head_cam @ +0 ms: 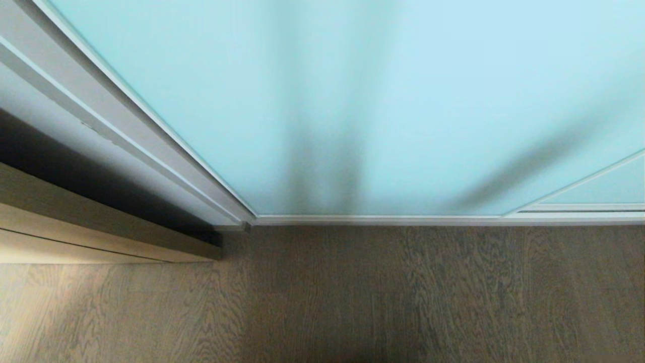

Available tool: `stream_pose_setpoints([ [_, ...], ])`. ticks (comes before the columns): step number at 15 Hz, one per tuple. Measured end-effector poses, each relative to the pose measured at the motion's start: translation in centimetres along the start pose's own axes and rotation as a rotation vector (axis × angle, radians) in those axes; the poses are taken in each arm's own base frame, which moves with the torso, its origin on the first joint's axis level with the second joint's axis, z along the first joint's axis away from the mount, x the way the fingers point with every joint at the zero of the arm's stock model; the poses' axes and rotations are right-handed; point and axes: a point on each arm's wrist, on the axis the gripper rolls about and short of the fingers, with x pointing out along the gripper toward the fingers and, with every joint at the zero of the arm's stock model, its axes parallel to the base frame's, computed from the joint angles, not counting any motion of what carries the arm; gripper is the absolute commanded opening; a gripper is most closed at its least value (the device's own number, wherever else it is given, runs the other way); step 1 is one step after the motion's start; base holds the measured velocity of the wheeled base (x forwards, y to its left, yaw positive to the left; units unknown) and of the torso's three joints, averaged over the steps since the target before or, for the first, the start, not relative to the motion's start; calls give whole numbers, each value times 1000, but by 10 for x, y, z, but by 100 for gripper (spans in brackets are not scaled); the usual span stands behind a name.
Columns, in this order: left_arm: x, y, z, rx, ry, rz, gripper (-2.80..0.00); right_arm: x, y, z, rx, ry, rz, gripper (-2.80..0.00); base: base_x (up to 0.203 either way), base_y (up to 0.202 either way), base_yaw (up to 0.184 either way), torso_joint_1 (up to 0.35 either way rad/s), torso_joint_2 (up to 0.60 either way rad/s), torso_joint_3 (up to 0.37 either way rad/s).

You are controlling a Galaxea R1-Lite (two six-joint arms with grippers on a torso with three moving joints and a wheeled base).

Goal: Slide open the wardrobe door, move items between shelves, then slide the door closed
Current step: Open the door

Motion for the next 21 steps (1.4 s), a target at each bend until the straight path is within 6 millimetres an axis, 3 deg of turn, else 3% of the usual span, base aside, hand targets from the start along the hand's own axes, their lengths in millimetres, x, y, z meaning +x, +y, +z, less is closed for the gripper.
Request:
stream_pose_setpoints([
  [13,0,0,0,-1,0,0,-280,-1,0,5,-73,-4,-2,-280,0,0,0,0,0,0],
  [15,0,0,0,-2,0,1,-280,-8,1,38,-52,-49,0,-280,0,0,0,0,0,0],
  [18,0,0,0,-3,0,0,-280,-19,4,119,-5,-157,17,-280,0,0,0,0,0,0],
  [21,0,0,0,-3,0,-1,-280,-7,7,181,10,-182,4,-280,0,0,0,0,0,0],
])
